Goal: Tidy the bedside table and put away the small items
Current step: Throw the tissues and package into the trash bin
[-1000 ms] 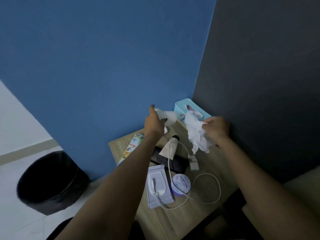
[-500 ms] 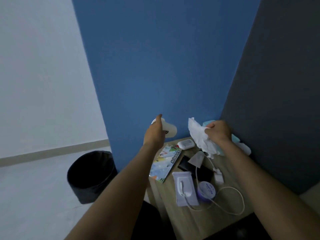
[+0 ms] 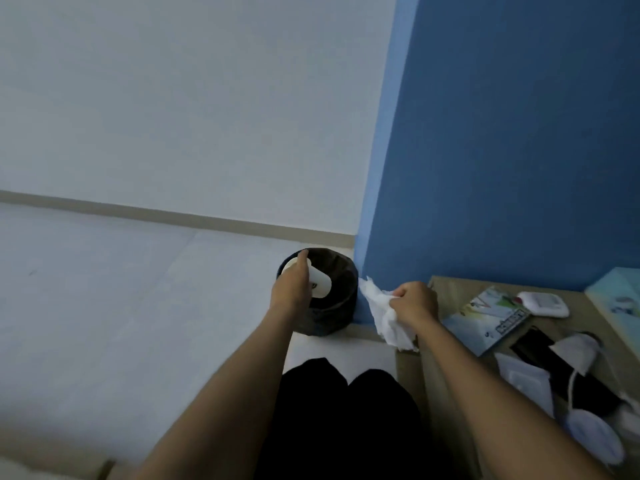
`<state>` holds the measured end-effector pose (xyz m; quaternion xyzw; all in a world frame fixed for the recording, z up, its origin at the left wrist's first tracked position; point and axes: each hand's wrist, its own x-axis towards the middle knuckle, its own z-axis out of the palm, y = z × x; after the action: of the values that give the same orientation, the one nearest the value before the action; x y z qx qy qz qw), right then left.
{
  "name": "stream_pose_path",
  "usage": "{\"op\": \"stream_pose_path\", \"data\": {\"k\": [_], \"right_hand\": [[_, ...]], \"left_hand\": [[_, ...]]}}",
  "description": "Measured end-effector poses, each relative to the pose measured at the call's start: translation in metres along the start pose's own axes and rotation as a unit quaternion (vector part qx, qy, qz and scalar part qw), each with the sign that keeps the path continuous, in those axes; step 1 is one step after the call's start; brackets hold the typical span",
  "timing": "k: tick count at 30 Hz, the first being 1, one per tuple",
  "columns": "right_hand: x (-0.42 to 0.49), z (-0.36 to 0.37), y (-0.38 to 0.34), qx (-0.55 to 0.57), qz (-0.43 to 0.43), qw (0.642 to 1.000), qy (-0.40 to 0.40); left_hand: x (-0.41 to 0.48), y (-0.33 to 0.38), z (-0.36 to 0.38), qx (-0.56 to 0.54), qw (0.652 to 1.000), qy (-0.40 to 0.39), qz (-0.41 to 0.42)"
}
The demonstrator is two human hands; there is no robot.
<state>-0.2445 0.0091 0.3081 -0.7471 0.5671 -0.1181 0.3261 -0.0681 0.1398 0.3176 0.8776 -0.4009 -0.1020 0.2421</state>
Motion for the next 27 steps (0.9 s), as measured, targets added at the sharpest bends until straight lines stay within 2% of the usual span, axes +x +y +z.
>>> {"op": "stream_pose_path", "data": {"k": [4, 10, 14, 19, 27], "right_hand": [[0.032, 0.041, -0.025, -0.005, 0.000, 0.999, -0.042], [0.100, 0.081, -0.066, 0.023, -0.028, 0.999, -0.022], [0.167, 0.129, -0.081, 0.055, -0.042, 0.997, -0.020], [0.230, 0.194, -0.070, 0.062, -0.042, 0.997, -0.015], [0.286, 0.290, -0.011, 0.050, -0.025, 0.998, -0.041]], "left_hand": [[0.030, -0.039, 0.005, 0.020, 1.000, 0.002, -0.016], [0.101, -0.065, 0.036, 0.057, 0.998, -0.011, -0.015], [0.153, -0.080, 0.083, 0.073, 0.997, -0.011, -0.011], [0.202, -0.105, 0.145, 0.117, 0.992, -0.042, 0.004], [0.244, -0.156, 0.241, 0.129, 0.988, -0.070, -0.040]]}}
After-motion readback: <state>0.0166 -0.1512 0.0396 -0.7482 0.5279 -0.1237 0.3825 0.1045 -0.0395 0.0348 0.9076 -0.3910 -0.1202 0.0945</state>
